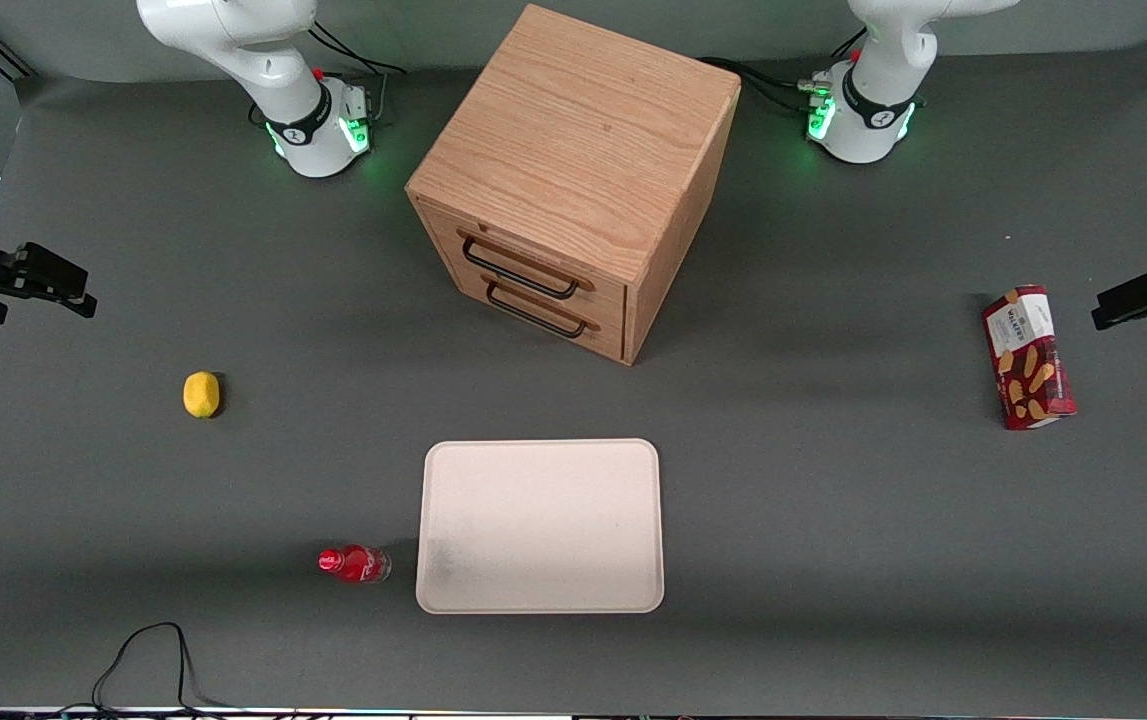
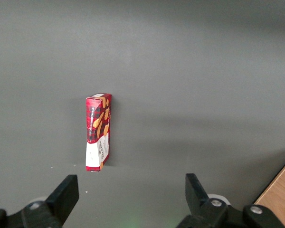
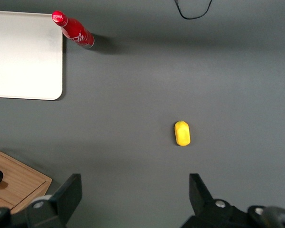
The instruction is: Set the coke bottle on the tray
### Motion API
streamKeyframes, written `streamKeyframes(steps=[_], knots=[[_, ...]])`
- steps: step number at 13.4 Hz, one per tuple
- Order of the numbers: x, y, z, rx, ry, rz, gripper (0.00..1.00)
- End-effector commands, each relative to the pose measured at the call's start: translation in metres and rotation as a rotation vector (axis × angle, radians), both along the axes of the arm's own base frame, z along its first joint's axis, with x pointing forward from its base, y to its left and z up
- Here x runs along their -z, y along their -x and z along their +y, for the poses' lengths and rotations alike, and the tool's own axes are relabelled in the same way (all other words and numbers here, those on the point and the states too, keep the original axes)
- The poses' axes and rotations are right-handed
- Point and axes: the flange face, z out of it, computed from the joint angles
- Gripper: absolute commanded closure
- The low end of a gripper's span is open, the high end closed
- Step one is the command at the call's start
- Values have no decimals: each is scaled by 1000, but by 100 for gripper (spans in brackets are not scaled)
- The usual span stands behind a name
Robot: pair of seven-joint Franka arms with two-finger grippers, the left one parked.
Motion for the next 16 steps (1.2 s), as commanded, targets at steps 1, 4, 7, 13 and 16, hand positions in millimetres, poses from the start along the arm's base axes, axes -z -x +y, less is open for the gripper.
streamKeyframes(steps=[1, 4, 7, 13, 16], knots=[[-7, 4, 14, -37, 20, 8, 0], [-1, 1, 18, -39, 21, 17, 0], [5, -14, 45, -62, 24, 19, 0], [14, -64, 135, -83, 37, -25, 0], [25, -97, 168, -98, 38, -23, 0]])
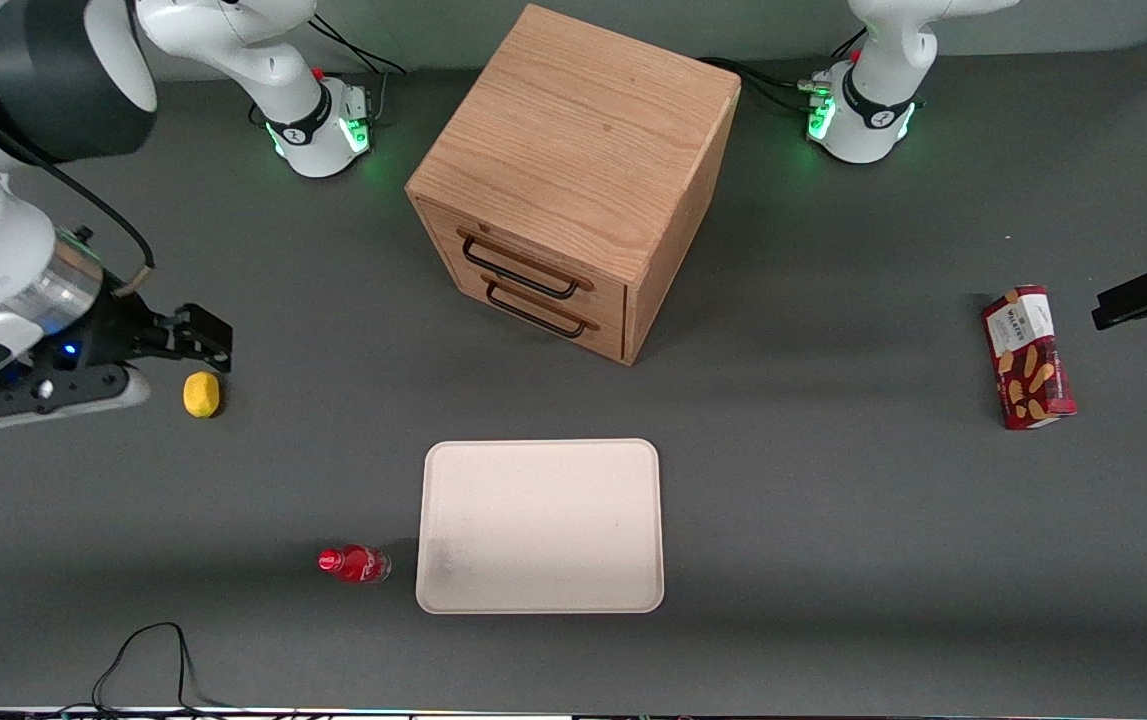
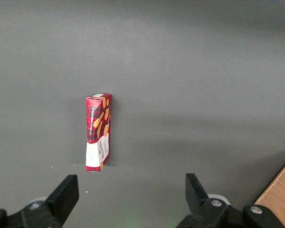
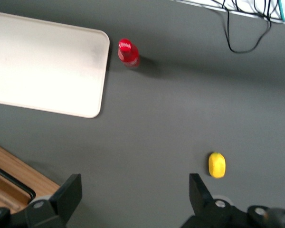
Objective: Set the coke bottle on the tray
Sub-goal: 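Move the open right gripper toward the red Coca-Cola bottle beside the tray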
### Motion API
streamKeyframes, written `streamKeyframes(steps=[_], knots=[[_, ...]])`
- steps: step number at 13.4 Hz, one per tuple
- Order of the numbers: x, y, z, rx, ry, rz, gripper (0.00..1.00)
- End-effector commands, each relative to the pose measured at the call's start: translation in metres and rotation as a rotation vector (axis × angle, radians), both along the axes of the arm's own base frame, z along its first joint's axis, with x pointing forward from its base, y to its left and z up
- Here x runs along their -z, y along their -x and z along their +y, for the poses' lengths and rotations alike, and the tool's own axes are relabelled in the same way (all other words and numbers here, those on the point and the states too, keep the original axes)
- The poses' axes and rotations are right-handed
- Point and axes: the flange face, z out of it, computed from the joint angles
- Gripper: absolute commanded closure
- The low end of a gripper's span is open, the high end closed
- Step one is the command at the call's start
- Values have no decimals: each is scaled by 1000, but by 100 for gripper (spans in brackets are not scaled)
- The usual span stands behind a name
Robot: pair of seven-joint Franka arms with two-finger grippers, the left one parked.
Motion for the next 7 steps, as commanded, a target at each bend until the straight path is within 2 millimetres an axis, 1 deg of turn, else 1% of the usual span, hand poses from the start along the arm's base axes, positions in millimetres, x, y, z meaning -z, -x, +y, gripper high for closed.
streamKeyframes(steps=[1, 2, 4, 7], knots=[[4, -34, 24, 9, -3, -16, 0], [11, -41, 29, 5, -16, -17, 0], [18, -55, 35, 1, -69, -41, 0], [31, -70, 32, 8, -124, -69, 0]])
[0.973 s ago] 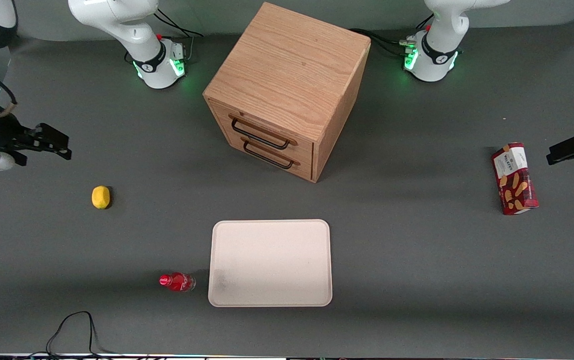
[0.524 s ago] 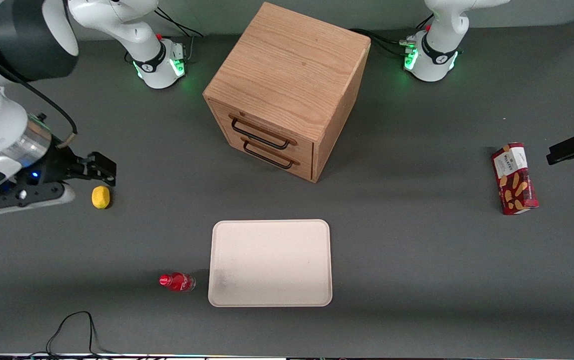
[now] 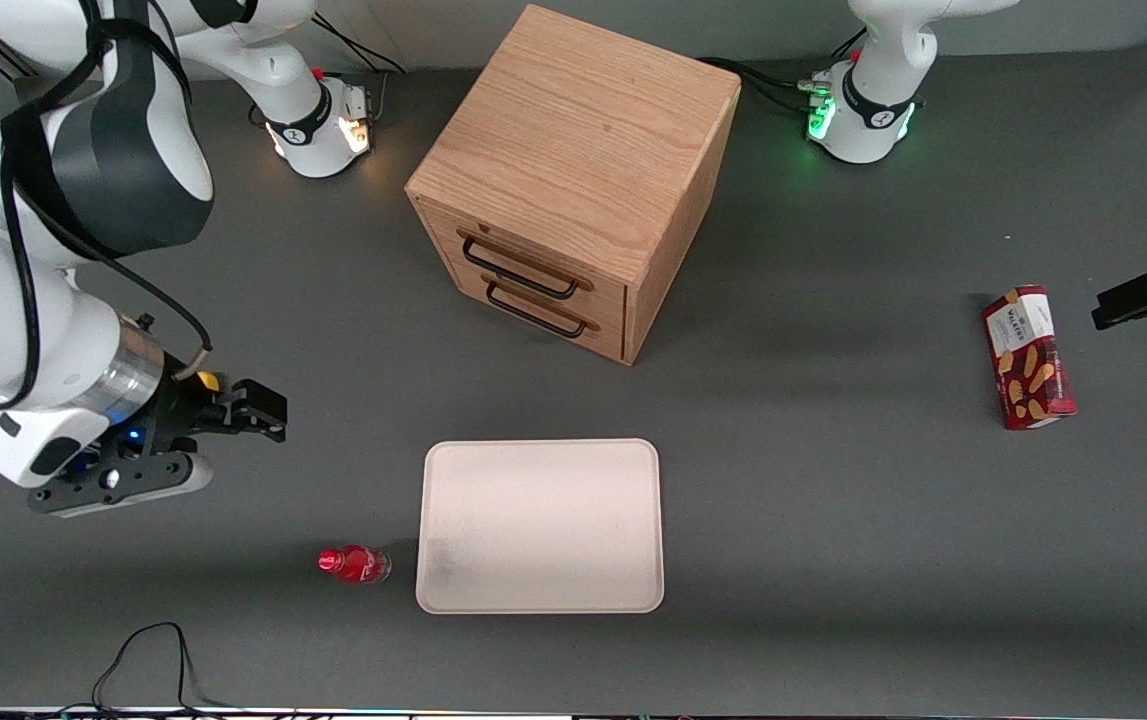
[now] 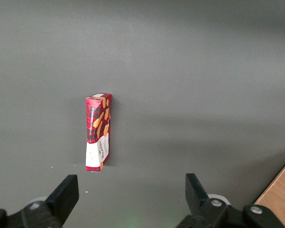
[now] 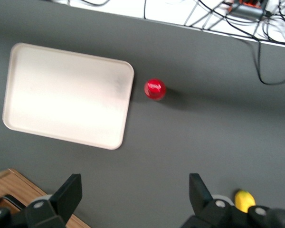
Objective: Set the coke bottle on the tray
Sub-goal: 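Move the open right gripper toward the red Coca-Cola bottle beside the tray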
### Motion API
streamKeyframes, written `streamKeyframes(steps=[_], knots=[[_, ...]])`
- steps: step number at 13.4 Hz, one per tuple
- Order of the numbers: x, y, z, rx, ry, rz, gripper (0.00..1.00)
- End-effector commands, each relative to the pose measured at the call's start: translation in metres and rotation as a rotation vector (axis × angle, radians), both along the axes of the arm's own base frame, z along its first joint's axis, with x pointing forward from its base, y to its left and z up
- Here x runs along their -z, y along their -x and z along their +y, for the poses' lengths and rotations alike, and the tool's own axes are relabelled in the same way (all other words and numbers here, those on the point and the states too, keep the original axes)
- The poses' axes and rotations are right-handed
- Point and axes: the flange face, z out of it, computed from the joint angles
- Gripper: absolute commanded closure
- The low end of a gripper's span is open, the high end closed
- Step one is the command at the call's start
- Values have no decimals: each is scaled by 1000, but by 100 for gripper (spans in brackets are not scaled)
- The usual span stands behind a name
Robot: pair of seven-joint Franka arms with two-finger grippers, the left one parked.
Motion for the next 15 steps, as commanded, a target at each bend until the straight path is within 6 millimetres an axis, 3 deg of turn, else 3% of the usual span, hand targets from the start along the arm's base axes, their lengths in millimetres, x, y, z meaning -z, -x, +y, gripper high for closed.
streamKeyframes(steps=[1, 4, 9, 15], knots=[[-2, -11, -2, 15, -34, -36, 0], [15, -27, -12, 32, -31, -70, 0], [91, -60, -10, 46, -13, -81, 0], [163, -87, -3, 47, -13, -131, 0]])
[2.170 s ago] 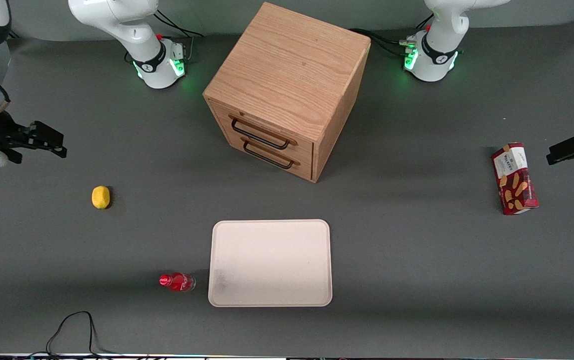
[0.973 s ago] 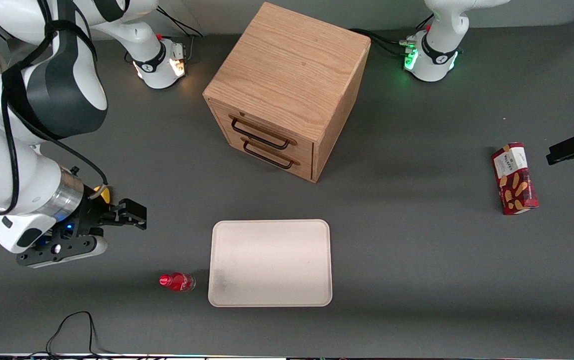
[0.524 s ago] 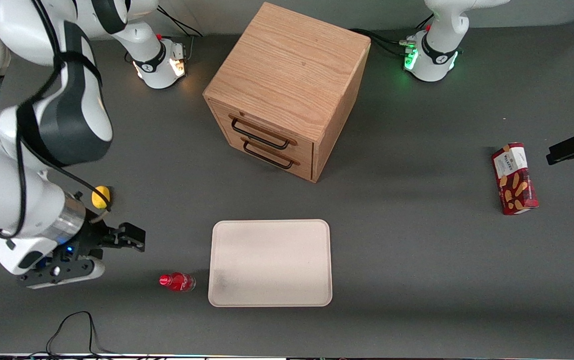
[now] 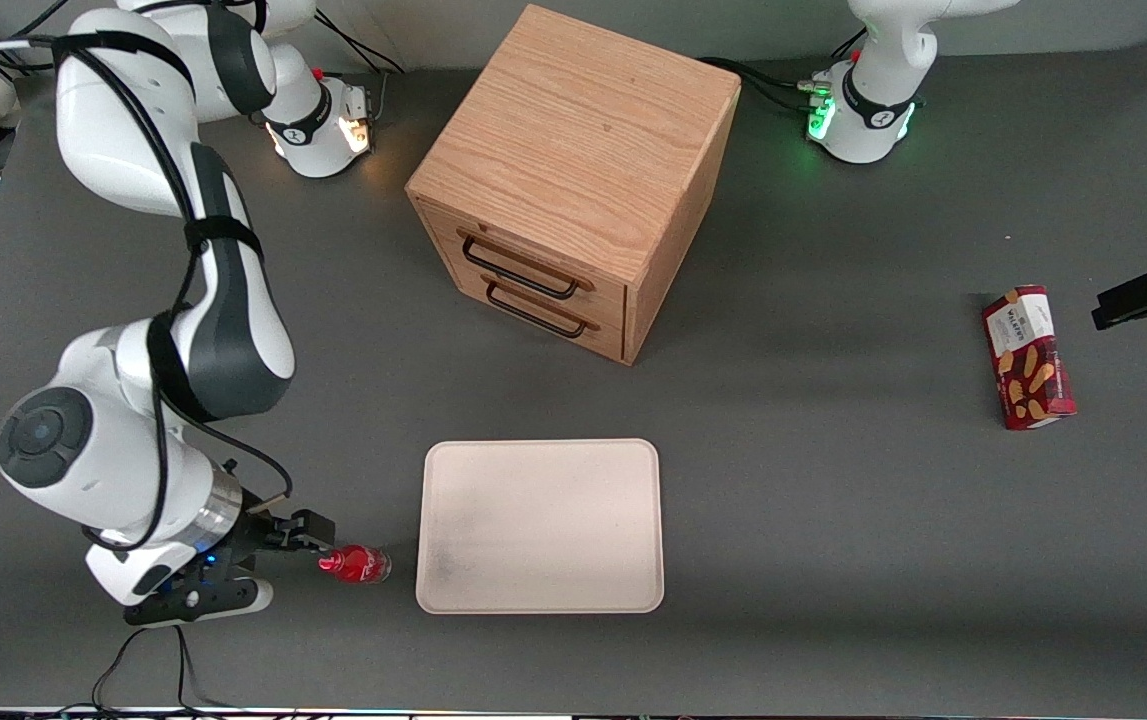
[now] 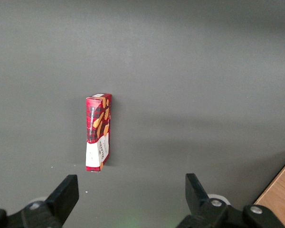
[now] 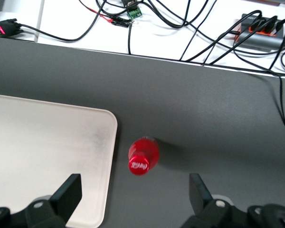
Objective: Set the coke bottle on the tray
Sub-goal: 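Move the open right gripper toward the red Coca-Cola bottle beside the tray, then lower the right gripper and close it around the red bottle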
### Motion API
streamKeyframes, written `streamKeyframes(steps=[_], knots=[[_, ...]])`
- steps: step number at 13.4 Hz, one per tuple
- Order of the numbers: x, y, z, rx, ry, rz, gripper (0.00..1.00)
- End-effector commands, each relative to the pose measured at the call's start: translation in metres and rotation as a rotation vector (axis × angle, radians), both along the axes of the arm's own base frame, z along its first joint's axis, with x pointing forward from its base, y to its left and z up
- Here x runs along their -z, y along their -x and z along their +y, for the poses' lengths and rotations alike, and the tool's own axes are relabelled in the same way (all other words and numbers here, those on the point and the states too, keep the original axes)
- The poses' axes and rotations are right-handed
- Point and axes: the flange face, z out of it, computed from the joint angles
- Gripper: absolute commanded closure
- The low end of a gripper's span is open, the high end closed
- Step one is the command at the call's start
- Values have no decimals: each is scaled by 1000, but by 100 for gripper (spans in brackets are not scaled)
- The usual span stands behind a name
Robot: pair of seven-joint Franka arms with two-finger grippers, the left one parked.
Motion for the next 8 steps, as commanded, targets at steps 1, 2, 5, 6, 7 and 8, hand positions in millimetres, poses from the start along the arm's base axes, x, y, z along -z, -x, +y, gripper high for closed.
streamKeyframes(steps=[1, 2, 5, 6, 7, 8], knots=[[18, -9, 3, 6, -13, -23, 0], [28, -11, 3, 6, -10, -21, 0], [58, -13, 3, 9, -10, -5, 0], [66, -14, 3, 9, -8, -3, 0], [73, -14, 4, 8, -6, 2, 0], [77, -14, 4, 9, -5, 5, 0]])
